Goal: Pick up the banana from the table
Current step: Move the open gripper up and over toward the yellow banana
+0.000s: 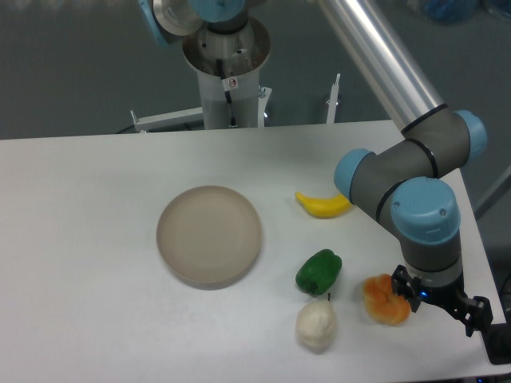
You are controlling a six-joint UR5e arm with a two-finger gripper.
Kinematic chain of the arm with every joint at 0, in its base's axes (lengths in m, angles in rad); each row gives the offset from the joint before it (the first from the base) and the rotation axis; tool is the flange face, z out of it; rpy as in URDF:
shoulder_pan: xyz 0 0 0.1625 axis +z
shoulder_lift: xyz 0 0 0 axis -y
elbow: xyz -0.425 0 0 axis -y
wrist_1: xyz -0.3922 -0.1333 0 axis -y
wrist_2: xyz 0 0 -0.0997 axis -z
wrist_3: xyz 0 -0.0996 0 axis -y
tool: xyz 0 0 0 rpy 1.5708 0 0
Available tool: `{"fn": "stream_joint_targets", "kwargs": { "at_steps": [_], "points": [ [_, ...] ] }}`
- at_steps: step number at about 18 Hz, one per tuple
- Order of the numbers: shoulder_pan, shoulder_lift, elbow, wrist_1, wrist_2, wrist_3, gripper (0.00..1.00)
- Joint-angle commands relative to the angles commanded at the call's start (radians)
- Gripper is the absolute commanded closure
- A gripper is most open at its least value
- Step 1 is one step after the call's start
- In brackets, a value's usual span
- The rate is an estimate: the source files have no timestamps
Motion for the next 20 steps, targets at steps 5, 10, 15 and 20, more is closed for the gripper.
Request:
{"fn": "stream_joint_targets", "kwargs": {
  "at_steps": [5, 10, 15, 20],
  "points": [
    [0.003, 0.038, -0.049, -0.002, 0.0, 0.012, 0.0],
    [0.015, 0.129, -0.15, -0.014, -0.011, 0.021, 0.0],
    [0.054, 0.241, -0.3, -0.041, -0.011, 0.077, 0.0],
    [0.11, 0.357, -0.454, -0.104, -0.02, 0.204, 0.0]
  ]
}}
